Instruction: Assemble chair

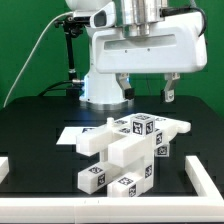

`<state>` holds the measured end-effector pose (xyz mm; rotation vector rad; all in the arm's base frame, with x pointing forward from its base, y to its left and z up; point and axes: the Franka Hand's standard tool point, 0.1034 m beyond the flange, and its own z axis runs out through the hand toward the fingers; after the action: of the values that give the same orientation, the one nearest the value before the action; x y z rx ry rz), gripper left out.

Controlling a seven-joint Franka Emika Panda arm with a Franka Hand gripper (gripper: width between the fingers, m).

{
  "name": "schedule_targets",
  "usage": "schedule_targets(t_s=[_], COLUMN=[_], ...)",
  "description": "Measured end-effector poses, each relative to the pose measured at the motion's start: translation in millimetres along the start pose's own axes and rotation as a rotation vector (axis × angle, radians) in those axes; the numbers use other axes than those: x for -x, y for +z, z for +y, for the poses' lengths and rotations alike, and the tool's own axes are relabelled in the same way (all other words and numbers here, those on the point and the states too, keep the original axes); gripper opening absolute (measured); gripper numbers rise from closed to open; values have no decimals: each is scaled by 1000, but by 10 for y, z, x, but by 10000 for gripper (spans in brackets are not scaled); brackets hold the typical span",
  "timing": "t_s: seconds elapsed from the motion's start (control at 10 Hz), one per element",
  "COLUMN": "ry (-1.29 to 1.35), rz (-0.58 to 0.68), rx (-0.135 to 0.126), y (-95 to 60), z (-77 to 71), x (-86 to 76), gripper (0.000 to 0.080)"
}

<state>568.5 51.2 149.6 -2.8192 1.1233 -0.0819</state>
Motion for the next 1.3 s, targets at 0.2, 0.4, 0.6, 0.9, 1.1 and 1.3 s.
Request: schedule_targets(t_s=[0.2,0.4,0.6,0.9,1.1,1.3], ry=[-1,-1,-1,-7,-9,25], rz=[-1,-2,-2,-6,-24,-7], rx=[3,5,5,1,-2,28], y=[20,27,30,-6,-41,-68], z=[2,6,7,29,193,168], x=[1,4,5,126,628,878], gripper=[649,649,649,649,649,649])
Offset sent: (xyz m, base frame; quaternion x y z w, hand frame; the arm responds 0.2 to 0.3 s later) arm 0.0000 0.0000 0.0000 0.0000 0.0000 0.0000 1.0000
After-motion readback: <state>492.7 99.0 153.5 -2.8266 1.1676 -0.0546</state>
